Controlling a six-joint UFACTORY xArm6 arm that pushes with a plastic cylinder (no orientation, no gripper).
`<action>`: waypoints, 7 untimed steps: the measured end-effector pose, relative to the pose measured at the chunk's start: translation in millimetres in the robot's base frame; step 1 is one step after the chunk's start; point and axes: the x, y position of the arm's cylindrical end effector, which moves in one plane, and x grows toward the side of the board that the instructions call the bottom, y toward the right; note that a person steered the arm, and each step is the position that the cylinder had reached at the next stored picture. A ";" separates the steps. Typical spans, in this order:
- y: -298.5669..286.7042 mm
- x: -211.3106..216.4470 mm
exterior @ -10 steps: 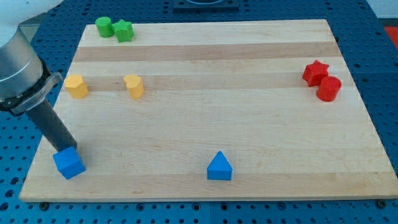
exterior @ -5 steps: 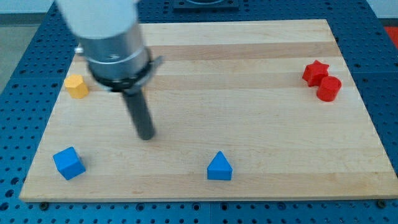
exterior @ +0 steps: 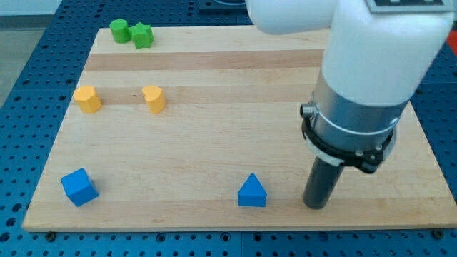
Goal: Move the blue triangle into the blue cube
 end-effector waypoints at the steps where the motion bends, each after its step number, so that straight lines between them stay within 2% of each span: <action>1: -9.8 0.4; 3: -30.1 -9.4; 7: -157.0 -9.5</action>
